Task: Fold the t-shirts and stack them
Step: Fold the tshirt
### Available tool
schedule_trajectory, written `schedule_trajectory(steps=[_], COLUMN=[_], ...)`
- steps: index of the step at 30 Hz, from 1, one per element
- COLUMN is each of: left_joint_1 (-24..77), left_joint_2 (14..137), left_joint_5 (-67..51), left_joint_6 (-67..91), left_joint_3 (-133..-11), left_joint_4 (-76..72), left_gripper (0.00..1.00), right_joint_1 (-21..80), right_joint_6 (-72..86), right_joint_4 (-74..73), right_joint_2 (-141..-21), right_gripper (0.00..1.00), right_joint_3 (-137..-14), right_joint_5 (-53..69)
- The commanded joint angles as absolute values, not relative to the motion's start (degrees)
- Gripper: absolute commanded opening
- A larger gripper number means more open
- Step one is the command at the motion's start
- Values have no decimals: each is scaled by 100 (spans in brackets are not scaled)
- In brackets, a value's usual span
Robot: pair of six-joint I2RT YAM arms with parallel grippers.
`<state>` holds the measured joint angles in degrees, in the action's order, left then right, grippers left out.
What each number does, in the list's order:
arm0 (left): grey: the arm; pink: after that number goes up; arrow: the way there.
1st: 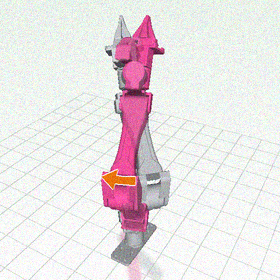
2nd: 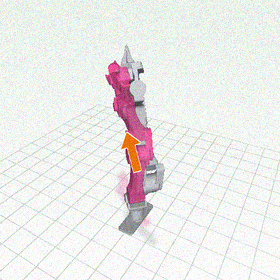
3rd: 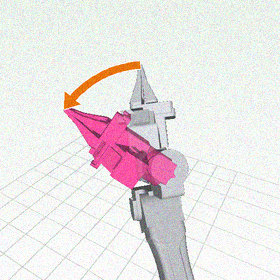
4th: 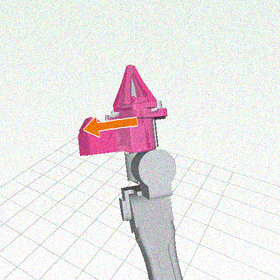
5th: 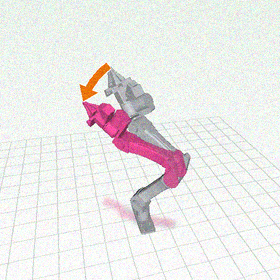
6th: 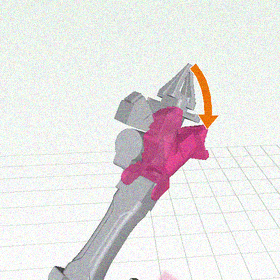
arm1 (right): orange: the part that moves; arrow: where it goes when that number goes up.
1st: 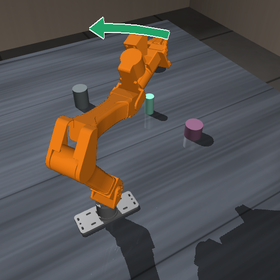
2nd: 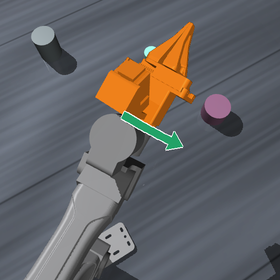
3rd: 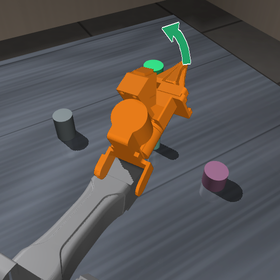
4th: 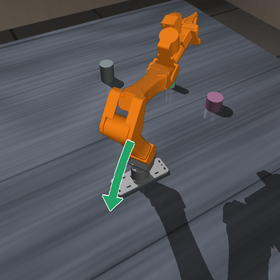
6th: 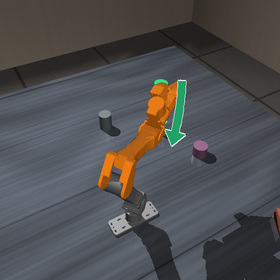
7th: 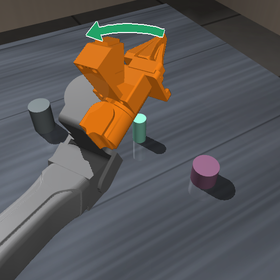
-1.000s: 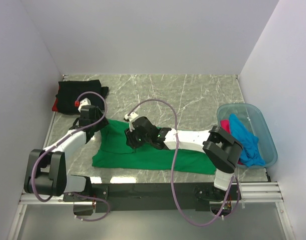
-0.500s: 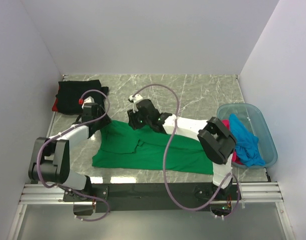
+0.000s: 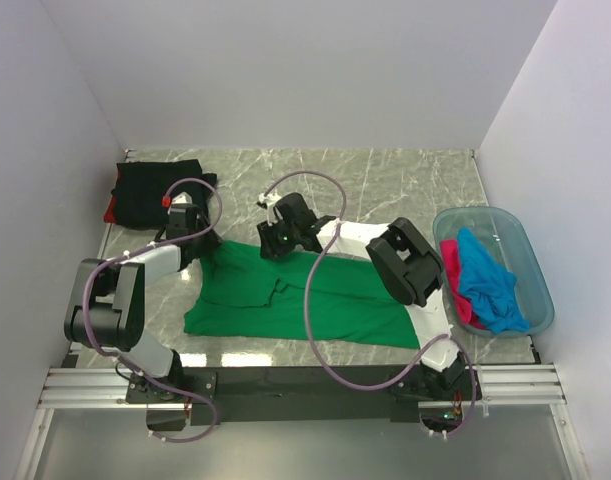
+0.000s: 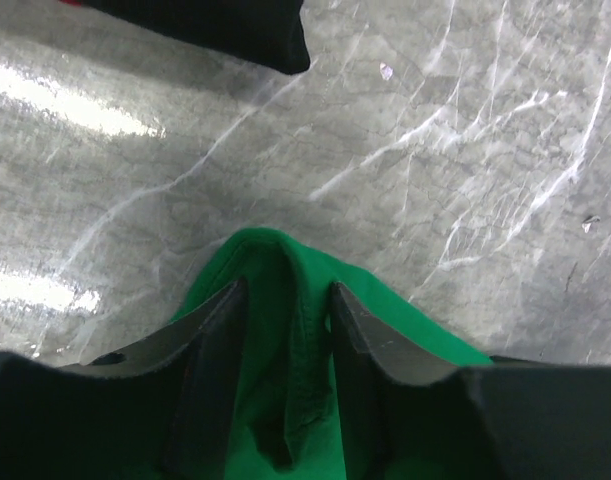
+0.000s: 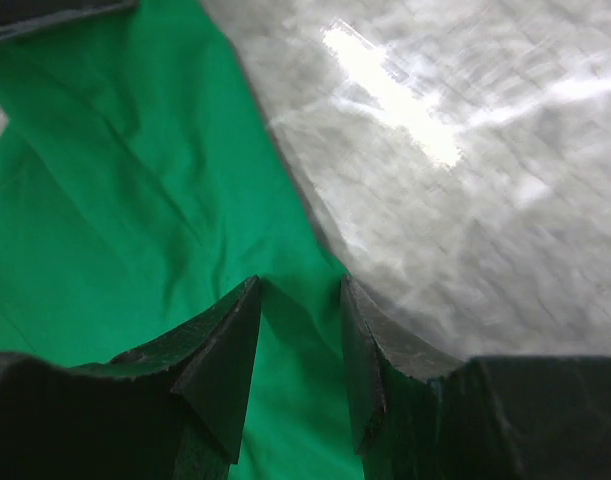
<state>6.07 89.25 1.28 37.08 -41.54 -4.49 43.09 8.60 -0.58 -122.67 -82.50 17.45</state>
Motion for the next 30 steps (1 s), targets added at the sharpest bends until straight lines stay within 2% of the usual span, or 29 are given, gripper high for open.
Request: schedule_trajectory(steps=[1, 6, 13, 21, 24, 25, 28, 30], left_joint_1=[554, 501, 431, 378, 360, 360, 360, 360], left_joint_2=[8982, 9053, 9167, 9229, 9316, 9377, 9509, 9597], left_joint_5=[44, 44, 44, 70, 44, 44, 44, -26], left_joint_6=[3647, 3630, 3612, 3577, 3586, 3586, 3603, 3604], left_joint_3=[-4289, -4280, -4272, -4280, -4315, -4342, -4403, -4464], left_joint_4=[-747, -756, -782, -773, -782, -800, -835, -861], left_gripper=[43, 39, 27, 21, 15, 12, 9, 8], right_joint_1=[4315, 4307, 4307, 4307, 4298, 4289, 4254, 4202], right_joint_6=[712, 651, 536, 457, 457, 457, 536, 685], right_joint_4=[-44, -114, -333, -536, -554, -589, -598, -624], right_joint_2=[-12295, -12489, -12709, -12814, -12823, -12815, -12779, -12727], right_gripper=[45, 45, 43, 40, 28, 18, 0, 0], right_joint_3=[-8578, -8780, -9000, -9185, -9193, -9202, -9176, -9141], right_joint_5=[2188, 2224, 2101, 1978, 1977, 1978, 1785, 1679])
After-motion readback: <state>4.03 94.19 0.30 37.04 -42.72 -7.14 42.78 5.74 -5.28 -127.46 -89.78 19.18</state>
